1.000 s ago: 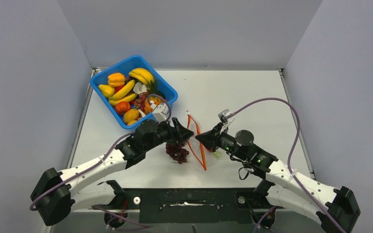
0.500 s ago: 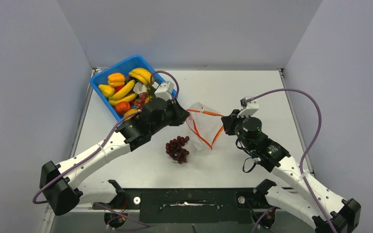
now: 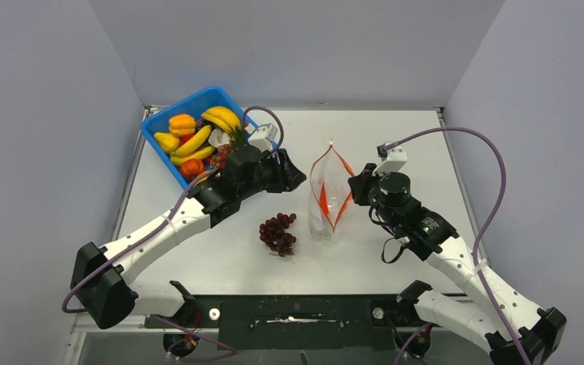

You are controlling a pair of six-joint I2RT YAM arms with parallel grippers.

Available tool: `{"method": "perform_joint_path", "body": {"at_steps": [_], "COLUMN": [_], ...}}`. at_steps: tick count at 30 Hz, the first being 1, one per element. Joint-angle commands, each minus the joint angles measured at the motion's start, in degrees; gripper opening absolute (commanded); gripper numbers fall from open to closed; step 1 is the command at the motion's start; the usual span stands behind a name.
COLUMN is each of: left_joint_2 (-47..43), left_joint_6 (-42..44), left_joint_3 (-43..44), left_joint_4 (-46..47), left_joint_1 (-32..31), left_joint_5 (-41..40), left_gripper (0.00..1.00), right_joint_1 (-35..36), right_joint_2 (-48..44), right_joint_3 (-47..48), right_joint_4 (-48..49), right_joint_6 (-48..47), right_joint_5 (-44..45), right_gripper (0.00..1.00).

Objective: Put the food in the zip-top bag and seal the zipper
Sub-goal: Open the zipper of the food storage bag.

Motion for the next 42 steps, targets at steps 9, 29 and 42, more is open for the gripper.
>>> {"method": "perform_joint_path", "body": {"at_steps": [9,29,42], "left_joint_2": [-10.99,0.2,13.0], "left_joint_6": [5.01,-0.67,3.9], "left_joint_3": [-8.55,-15.71,-12.48], "left_joint_4": [-5.71,-9.37,-9.72], "left_joint_1": [-0.87,-10.0,-6.9], "left_joint_5": [-6.3,-20.28,-20.47], "left_gripper": [0.66,0.73,0.77], "right_joint_1": [-0.3,-0.1,0.2], "right_joint_2": [-1.94,-3.23,-4.05], "right_joint_3": [5.0,2.05,0.96], "right_joint_4": [-2.0,0.85,1.46], "right_joint_6": [-0.59,0.17,0.99], "right_joint_5": [-1.62,-4.02,-4.3], "right_gripper": [0.0,0.0,0.0]}}
